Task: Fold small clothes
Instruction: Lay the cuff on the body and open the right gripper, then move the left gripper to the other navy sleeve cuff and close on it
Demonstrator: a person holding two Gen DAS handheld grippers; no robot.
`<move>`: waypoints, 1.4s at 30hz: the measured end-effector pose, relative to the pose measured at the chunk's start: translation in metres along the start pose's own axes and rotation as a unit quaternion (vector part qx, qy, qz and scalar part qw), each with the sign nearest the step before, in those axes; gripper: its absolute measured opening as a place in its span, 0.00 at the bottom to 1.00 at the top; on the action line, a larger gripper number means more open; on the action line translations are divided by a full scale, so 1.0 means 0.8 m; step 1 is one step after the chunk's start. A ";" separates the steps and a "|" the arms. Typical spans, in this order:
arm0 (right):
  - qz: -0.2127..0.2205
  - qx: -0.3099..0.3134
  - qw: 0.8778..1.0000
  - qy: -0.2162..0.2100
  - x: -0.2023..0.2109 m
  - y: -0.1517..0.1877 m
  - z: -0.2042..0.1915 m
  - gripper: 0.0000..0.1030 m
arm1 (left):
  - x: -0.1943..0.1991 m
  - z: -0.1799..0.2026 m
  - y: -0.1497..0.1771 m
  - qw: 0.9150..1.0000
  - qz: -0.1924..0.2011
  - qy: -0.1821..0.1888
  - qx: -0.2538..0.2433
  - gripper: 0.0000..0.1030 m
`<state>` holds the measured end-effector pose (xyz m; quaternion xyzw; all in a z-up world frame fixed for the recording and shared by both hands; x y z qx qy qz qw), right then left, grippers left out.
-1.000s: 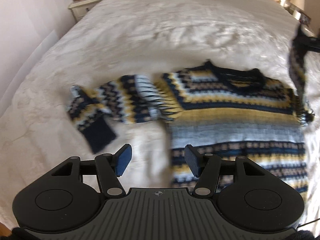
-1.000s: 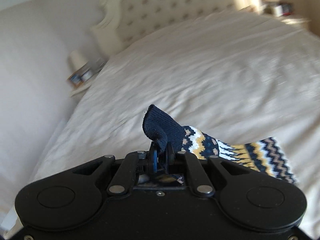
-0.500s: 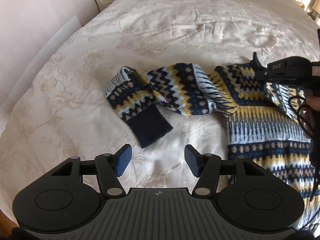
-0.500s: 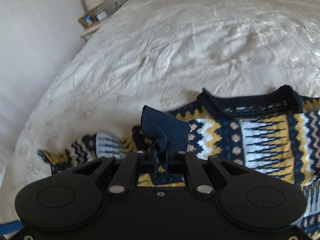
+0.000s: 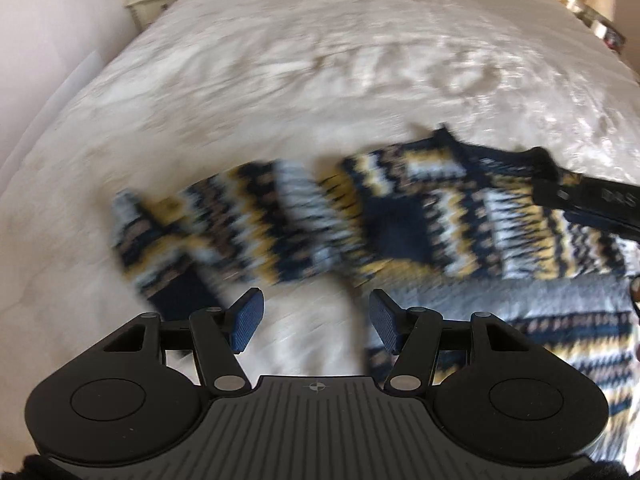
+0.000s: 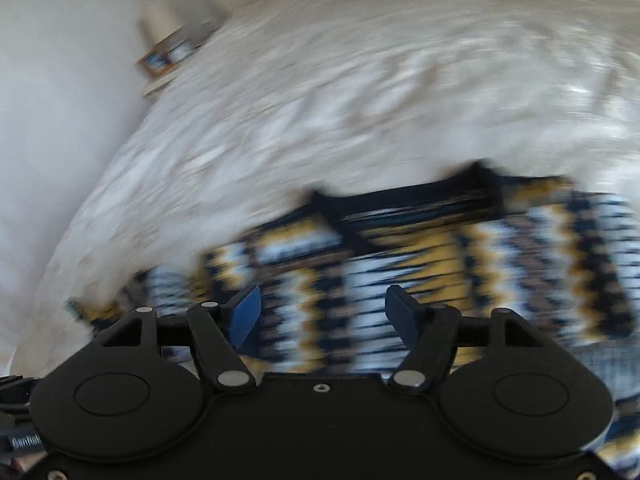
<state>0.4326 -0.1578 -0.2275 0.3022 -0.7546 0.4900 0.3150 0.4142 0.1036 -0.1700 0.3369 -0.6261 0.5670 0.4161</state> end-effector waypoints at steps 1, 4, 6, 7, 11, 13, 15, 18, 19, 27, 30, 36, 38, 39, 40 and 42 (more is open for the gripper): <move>0.002 -0.013 1.000 0.017 0.008 -0.005 0.029 0.70 | -0.005 0.013 -0.005 1.000 0.002 0.004 -0.004 0.56; 0.008 -0.044 0.997 0.059 0.029 -0.021 0.107 0.68 | -0.029 0.057 -0.020 1.000 0.003 0.021 -0.013 0.56; 0.013 -0.060 0.994 0.087 0.041 -0.036 0.158 0.67 | -0.051 0.084 -0.028 0.999 -0.002 0.028 -0.015 0.56; 0.014 -0.065 0.993 0.097 0.045 -0.044 0.180 0.66 | -0.061 0.094 -0.031 0.999 -0.004 0.029 -0.016 0.56; 0.001 -0.061 0.990 0.128 0.036 -0.069 0.251 0.66 | -0.106 0.118 -0.026 0.999 -0.023 0.008 -0.024 0.56; -0.009 -0.062 0.989 0.133 0.022 -0.079 0.276 0.66 | -0.141 0.119 -0.011 0.998 -0.063 -0.012 -0.029 0.56; -0.025 -0.060 0.989 0.130 0.005 -0.089 0.294 0.66 | -0.169 0.115 0.007 0.995 -0.095 -0.021 -0.030 0.57; -0.053 -0.045 0.992 0.104 -0.026 -0.095 0.307 0.66 | -0.170 0.108 0.015 0.997 -0.071 -0.010 -0.009 0.58; -0.061 -0.041 0.993 0.092 -0.035 -0.096 0.308 0.66 | -0.168 0.107 0.016 0.998 -0.068 -0.009 -0.010 0.58; -0.127 -0.029 0.991 0.028 -0.084 -0.073 0.298 0.16 | -0.170 0.111 0.012 0.998 -0.068 -0.007 -0.013 0.59; -0.072 0.008 0.996 0.053 -0.054 -0.086 0.282 0.15 | -0.169 0.113 0.010 0.998 -0.067 -0.009 -0.013 0.59; -0.014 -0.002 0.989 0.145 -0.027 -0.118 0.310 0.06 | -0.170 0.112 0.011 0.998 -0.064 -0.009 -0.012 0.59; -0.016 -0.043 0.993 0.106 -0.028 -0.120 0.321 0.17 | -0.170 0.112 0.012 0.998 -0.065 -0.007 -0.013 0.59; -0.018 -0.054 0.995 0.079 -0.028 -0.120 0.319 0.18 | -0.169 0.112 0.012 0.998 -0.066 -0.006 -0.012 0.59; -0.023 -0.054 0.996 0.065 -0.028 -0.119 0.316 0.24 | -0.169 0.111 0.011 0.998 -0.067 -0.005 -0.011 0.59; -0.043 -0.026 0.997 0.065 -0.037 -0.113 0.311 0.54 | -0.169 0.109 0.010 0.998 -0.067 -0.003 -0.011 0.59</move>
Point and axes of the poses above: each gripper's, at about its wrist camera, not at the fingertips, and x roughly against the way its jaws point, z to its right, y to its underside, the point moved 6 cm from there along -x, roughly the way its jaws point, and after that the axes turned 4 degrees about x, right-handed, at the moved point
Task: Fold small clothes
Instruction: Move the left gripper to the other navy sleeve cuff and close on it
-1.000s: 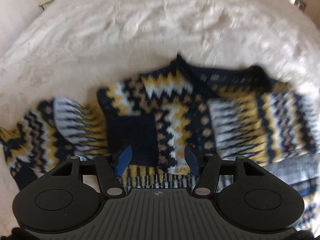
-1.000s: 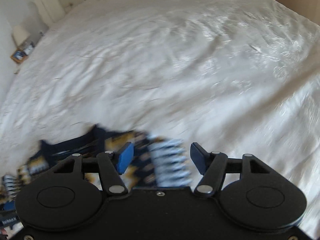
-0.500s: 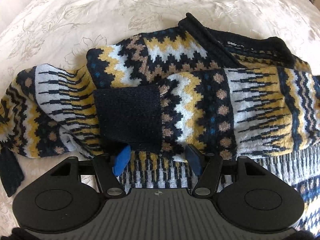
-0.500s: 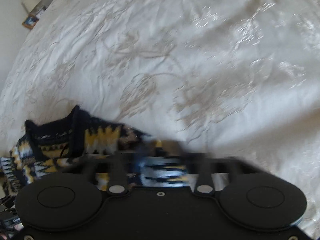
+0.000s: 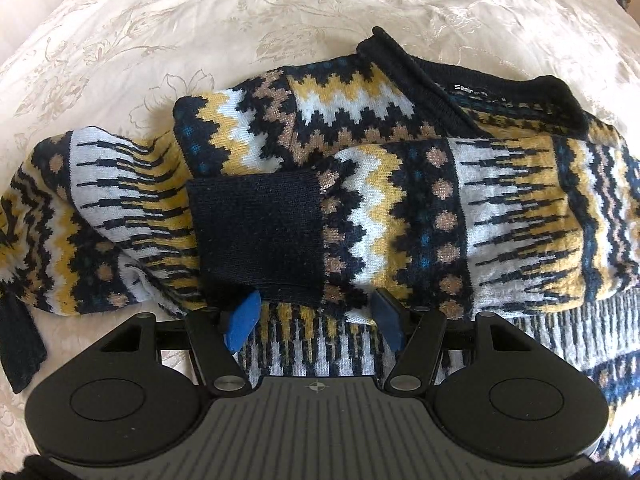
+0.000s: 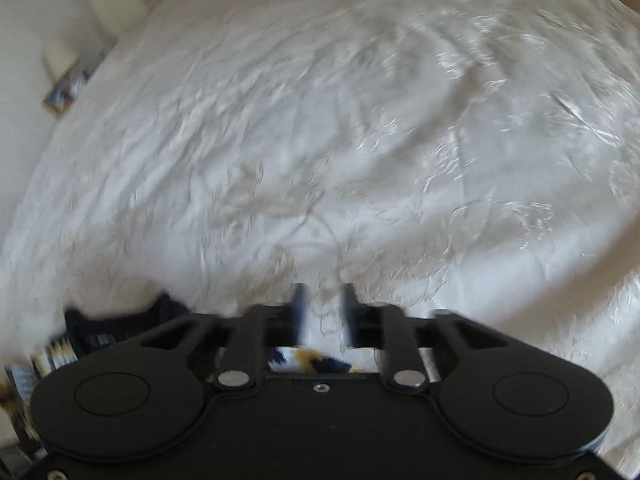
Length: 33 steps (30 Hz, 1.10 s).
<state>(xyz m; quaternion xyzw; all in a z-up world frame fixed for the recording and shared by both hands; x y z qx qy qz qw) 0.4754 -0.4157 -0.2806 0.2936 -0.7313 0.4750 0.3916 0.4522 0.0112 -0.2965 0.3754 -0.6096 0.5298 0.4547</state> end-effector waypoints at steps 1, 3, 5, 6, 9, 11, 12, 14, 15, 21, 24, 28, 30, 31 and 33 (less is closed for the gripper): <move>-0.010 0.013 1.000 0.003 -0.004 0.003 -0.002 0.60 | 0.000 0.000 0.000 1.000 0.001 0.000 -0.001 0.59; -0.031 0.025 0.999 -0.002 -0.014 0.011 -0.006 0.61 | 0.000 0.000 0.000 1.000 0.002 -0.001 -0.001 0.59; -0.063 0.029 0.998 0.003 -0.028 0.021 -0.008 0.61 | 0.000 0.002 0.001 1.000 0.003 -0.002 0.000 0.59; -0.085 0.029 0.996 0.008 -0.037 0.027 -0.007 0.61 | 0.000 0.002 0.001 1.000 0.004 -0.002 -0.001 0.59; -0.091 0.037 0.995 0.013 -0.046 0.034 -0.008 0.08 | 0.001 0.003 0.001 1.000 0.004 0.000 -0.003 0.59; -0.067 0.060 0.995 0.046 -0.038 0.029 -0.012 0.05 | 0.002 0.002 0.002 1.000 0.004 0.004 -0.004 0.59; -0.047 0.076 0.993 0.077 -0.032 0.026 -0.013 0.04 | 0.003 0.002 0.002 1.000 0.003 0.007 -0.007 0.59; -0.023 0.090 0.987 0.128 -0.022 0.021 -0.010 0.06 | 0.005 -0.002 0.004 1.000 0.002 0.013 -0.009 0.59; -0.015 0.081 0.988 0.131 -0.017 0.019 -0.009 0.09 | 0.006 -0.003 0.004 1.000 0.001 0.017 -0.009 0.59; 0.044 0.099 0.991 0.077 0.028 0.033 -0.060 0.44 | 0.015 -0.021 0.012 1.000 -0.001 0.011 -0.010 0.58; 0.045 0.139 0.988 0.048 0.034 0.051 -0.104 0.58 | 0.024 -0.038 0.019 1.000 0.002 0.006 0.007 0.58; 0.018 0.135 0.991 -0.010 0.036 0.094 -0.164 0.60 | 0.048 -0.072 0.028 0.999 0.020 -0.017 0.036 0.57; 0.003 0.124 0.992 -0.037 0.038 0.117 -0.192 0.61 | 0.061 -0.093 0.035 0.998 0.035 -0.036 0.047 0.57; -0.004 0.125 0.991 -0.047 0.040 0.127 -0.205 0.64 | 0.066 -0.103 0.038 0.997 0.040 -0.043 0.052 0.57; -0.015 0.133 0.989 -0.060 0.042 0.150 -0.231 0.66 | 0.078 -0.126 0.044 0.995 0.050 -0.057 0.062 0.57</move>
Point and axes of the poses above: each gripper's, at about its wrist camera, not at the fingertips, and x roughly against the way its jaws point, z to its right, y to its underside, the point moved 6 cm from there along -x, roughly the way its jaws point, and after that the axes turned 4 degrees about x, right-handed, at the moved point
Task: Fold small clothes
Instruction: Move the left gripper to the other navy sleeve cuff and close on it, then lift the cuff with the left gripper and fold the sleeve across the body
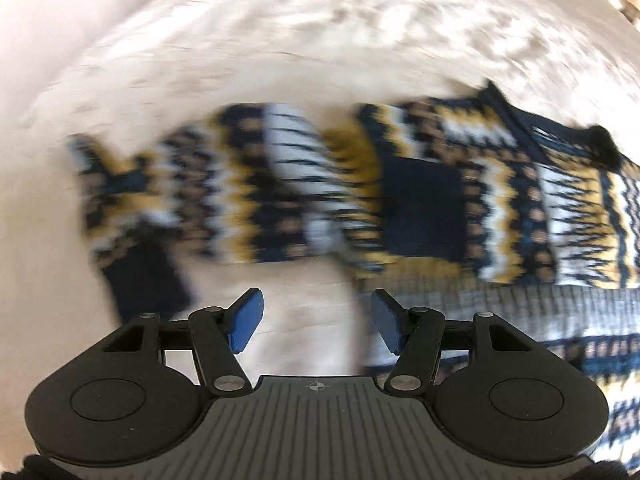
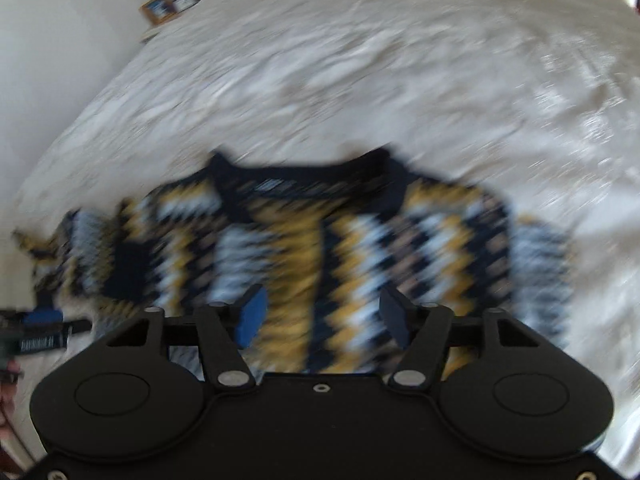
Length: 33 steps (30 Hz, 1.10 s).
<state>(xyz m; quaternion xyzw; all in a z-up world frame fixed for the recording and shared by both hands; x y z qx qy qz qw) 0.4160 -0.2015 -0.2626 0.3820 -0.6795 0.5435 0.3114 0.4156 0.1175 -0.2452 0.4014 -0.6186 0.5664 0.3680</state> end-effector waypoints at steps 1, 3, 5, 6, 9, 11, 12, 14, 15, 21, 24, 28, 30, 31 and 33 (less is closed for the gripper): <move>-0.005 0.004 1.000 -0.008 0.000 0.007 -0.016 0.66 | 0.004 -0.014 0.002 1.000 0.004 -0.007 0.004 0.57; -0.012 0.006 1.000 -0.020 0.001 0.021 -0.038 0.66 | 0.010 -0.042 0.005 1.000 0.010 -0.027 0.011 0.57; -0.020 0.004 0.999 -0.029 0.002 0.034 -0.059 0.66 | 0.012 -0.067 0.009 0.999 0.015 -0.042 0.019 0.57; -0.023 0.004 0.999 -0.032 0.004 0.040 -0.067 0.66 | 0.011 -0.080 0.010 0.999 0.013 -0.046 0.026 0.57; -0.030 0.009 0.999 -0.034 0.007 0.051 -0.090 0.66 | 0.007 -0.120 0.013 0.997 0.010 -0.046 0.058 0.57; -0.030 0.011 0.999 -0.032 0.011 0.057 -0.104 0.66 | 0.000 -0.142 0.013 0.995 0.006 -0.044 0.087 0.57; -0.031 0.010 0.999 -0.032 0.012 0.059 -0.110 0.66 | -0.005 -0.151 0.013 0.994 0.006 -0.040 0.103 0.57; -0.029 0.008 0.999 -0.029 0.016 0.063 -0.123 0.66 | -0.014 -0.166 0.012 0.991 0.007 -0.028 0.132 0.57; -0.028 0.007 0.999 -0.027 0.018 0.066 -0.129 0.66 | -0.021 -0.174 0.011 0.989 0.005 -0.019 0.146 0.57; -0.028 0.001 1.000 -0.011 0.026 0.078 -0.159 0.66 | -0.053 -0.186 0.000 0.982 -0.005 0.058 0.179 0.46; -0.029 -0.003 1.000 -0.004 0.029 0.082 -0.172 0.66 | -0.050 -0.186 -0.006 0.982 -0.001 0.069 0.173 0.08; -0.028 -0.010 1.000 0.000 0.029 0.085 -0.186 0.66 | -0.027 -0.210 -0.015 0.985 0.003 0.075 0.153 0.07; -0.026 -0.012 1.000 0.001 0.027 0.084 -0.193 0.66 | -0.012 -0.233 -0.022 0.989 0.005 0.073 0.130 0.07; -0.025 -0.014 1.000 0.000 0.026 0.083 -0.196 0.66 | -0.007 -0.245 -0.026 0.990 0.003 0.072 0.118 0.07; -0.025 -0.020 0.999 -0.004 0.021 0.081 -0.202 0.66 | 0.002 -0.278 -0.036 0.995 0.000 0.057 0.086 0.07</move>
Point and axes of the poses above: each gripper's, at about its wrist camera, not at the fingertips, and x roughly against the way its jaws point, z to its right, y to its underside, the point moved 6 cm from there along -x, roughly the way its jaws point, and after that the axes turned 4 degrees about x, right-handed, at the moved point
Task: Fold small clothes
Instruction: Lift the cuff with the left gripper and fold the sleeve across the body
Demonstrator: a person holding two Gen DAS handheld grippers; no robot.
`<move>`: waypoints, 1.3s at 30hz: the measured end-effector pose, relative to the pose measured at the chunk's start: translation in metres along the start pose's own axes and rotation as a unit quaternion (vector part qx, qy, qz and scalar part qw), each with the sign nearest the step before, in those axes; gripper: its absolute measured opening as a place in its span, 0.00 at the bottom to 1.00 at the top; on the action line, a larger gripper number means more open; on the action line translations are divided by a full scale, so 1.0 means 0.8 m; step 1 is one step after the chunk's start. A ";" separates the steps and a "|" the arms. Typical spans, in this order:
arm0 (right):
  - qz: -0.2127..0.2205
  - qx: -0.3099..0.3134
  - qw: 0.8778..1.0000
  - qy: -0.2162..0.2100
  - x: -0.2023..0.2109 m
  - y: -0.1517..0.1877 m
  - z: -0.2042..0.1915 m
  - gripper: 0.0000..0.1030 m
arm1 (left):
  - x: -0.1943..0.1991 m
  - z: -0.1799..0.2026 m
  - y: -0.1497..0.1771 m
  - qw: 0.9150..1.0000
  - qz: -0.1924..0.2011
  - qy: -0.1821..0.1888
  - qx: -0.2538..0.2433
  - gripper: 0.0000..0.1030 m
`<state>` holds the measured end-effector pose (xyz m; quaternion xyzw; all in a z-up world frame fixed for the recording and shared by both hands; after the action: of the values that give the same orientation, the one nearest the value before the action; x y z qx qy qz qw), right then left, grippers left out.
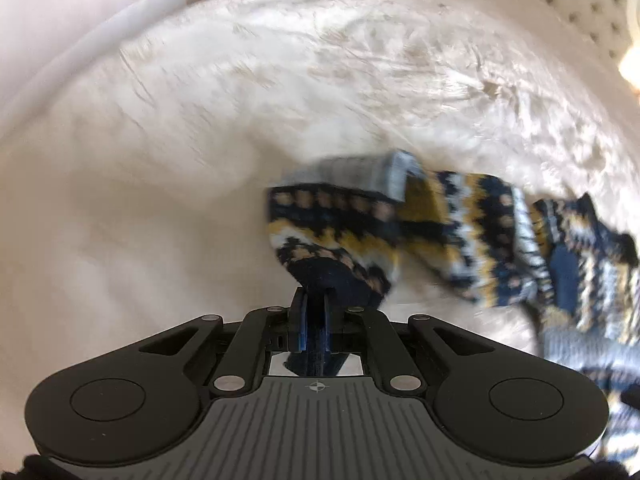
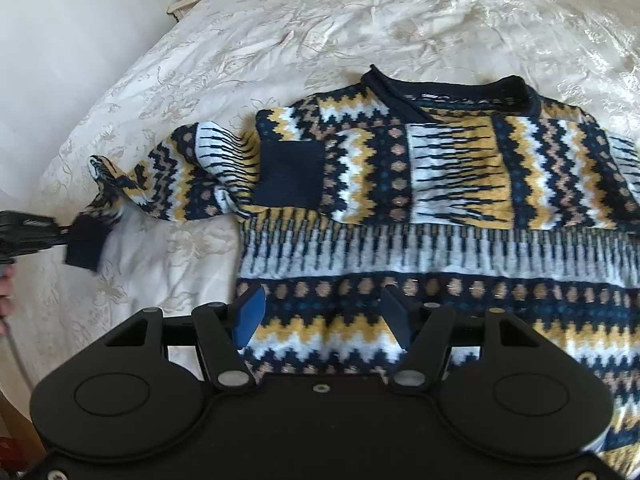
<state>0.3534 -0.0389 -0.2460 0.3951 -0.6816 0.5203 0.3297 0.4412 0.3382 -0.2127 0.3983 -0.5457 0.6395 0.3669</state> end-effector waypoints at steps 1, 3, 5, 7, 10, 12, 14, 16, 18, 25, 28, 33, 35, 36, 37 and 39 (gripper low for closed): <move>0.000 -0.003 1.000 -0.003 -0.002 -0.001 -0.003 0.66 | 0.005 -0.015 -0.007 1.000 0.002 -0.015 -0.016 0.07; -0.001 -0.009 1.000 -0.007 -0.007 -0.005 -0.008 0.66 | 0.011 -0.040 -0.023 0.998 0.006 -0.045 -0.042 0.07; 0.001 -0.011 1.000 -0.009 -0.010 -0.008 -0.014 0.66 | 0.013 -0.070 -0.043 0.994 0.015 -0.083 -0.062 0.07; 0.003 -0.013 1.000 -0.012 -0.011 -0.010 -0.019 0.66 | 0.010 -0.089 -0.059 0.991 0.021 -0.111 -0.075 0.07; 0.001 -0.010 1.000 -0.014 -0.013 -0.011 -0.026 0.66 | -0.007 -0.106 -0.079 0.987 0.011 -0.137 -0.088 0.08; 0.001 -0.006 1.000 -0.014 -0.011 -0.012 -0.030 0.66 | -0.018 -0.110 -0.088 0.987 0.003 -0.136 -0.088 0.11; 0.004 -0.006 1.000 -0.013 -0.008 -0.014 -0.032 0.66 | -0.022 -0.110 -0.089 0.991 0.015 -0.117 -0.066 0.12; 0.007 -0.008 1.000 -0.014 -0.005 -0.015 -0.034 0.66 | -0.019 -0.109 -0.083 0.996 0.026 -0.083 -0.028 0.13; 0.008 -0.006 1.000 -0.013 -0.003 -0.016 -0.036 0.66 | -0.015 -0.108 -0.072 0.998 0.037 -0.053 0.002 0.31; 0.001 0.010 1.000 -0.017 -0.007 -0.016 -0.051 0.66 | 0.012 -0.100 -0.032 0.993 0.100 -0.026 0.056 0.63; -0.002 0.017 1.000 -0.020 -0.010 -0.016 -0.059 0.66 | 0.024 -0.096 -0.020 0.990 0.126 -0.034 0.055 0.63; -0.002 0.030 0.999 -0.027 -0.012 -0.020 -0.072 0.66 | 0.010 -0.098 -0.018 0.991 0.110 -0.007 0.075 0.65; -0.003 0.035 0.999 -0.028 -0.013 -0.022 -0.076 0.66 | -0.002 -0.105 -0.021 0.990 0.110 -0.007 0.094 0.65; -0.002 0.036 0.999 -0.028 -0.012 -0.023 -0.077 0.66 | -0.009 -0.110 -0.023 0.988 0.106 -0.010 0.111 0.65; -0.002 0.037 0.999 -0.028 -0.012 -0.023 -0.078 0.66 | -0.018 -0.117 -0.024 0.986 0.101 -0.009 0.129 0.65; 0.000 0.038 0.999 -0.027 -0.010 -0.025 -0.079 0.66 | -0.035 -0.128 -0.021 0.983 0.083 -0.004 0.164 0.65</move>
<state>0.3771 0.0213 -0.2288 0.4210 -0.6699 0.5349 0.2964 0.4564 0.4405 -0.2403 0.4089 -0.4662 0.7468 0.2404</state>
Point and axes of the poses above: each gripper's, at about its wrist camera, not at the fingertips, and x roughly against the way its jaws point, z to its right, y to its underside, the point moved 6 cm from there along -x, roughly the way its jaws point, and after that the axes turned 4 degrees about x, right-handed, at the moved point
